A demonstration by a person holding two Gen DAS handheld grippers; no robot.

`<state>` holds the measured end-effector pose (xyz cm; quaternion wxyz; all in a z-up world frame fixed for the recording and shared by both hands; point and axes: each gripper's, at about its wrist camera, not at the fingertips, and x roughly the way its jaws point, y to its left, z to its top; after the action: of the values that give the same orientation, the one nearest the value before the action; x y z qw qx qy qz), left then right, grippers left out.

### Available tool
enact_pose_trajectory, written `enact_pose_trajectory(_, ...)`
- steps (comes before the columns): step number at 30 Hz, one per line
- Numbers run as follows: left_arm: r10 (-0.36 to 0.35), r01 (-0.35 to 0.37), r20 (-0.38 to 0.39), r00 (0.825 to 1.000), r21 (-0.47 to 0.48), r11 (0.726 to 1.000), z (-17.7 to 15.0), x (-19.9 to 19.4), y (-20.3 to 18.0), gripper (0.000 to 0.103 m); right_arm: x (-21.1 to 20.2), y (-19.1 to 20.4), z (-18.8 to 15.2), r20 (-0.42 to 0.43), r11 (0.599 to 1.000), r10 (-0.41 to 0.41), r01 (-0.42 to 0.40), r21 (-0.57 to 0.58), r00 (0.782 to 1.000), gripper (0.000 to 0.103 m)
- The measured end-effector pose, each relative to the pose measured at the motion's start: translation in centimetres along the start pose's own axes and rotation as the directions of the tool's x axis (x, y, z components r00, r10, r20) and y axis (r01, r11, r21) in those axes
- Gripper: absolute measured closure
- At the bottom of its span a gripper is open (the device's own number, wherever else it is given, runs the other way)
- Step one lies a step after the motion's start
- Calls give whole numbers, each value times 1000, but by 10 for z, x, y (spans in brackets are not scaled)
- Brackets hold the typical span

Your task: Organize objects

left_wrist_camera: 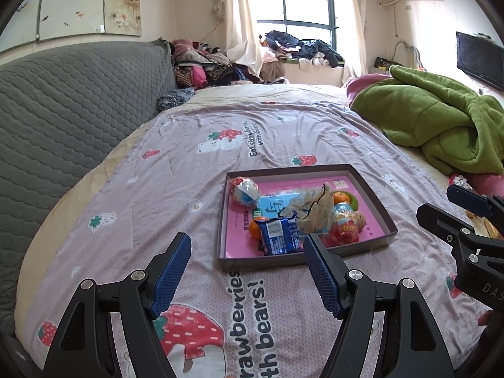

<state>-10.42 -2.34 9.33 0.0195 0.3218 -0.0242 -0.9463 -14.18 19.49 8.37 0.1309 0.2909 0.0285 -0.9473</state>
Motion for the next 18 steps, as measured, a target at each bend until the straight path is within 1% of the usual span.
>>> enact_pose_trajectory(7, -18, 18, -37, 999, -1, 1000, -9, 2, -1, 28, -1, 4, -6, -11, 1000, -3, 3, -6, 1000, 34)
enact_pose_trajectory(18, -27, 28, -65, 997, 5, 1000, -18, 4, -5, 28, -1, 3, -11, -20, 1000, -15, 15, -3, 1000, 34)
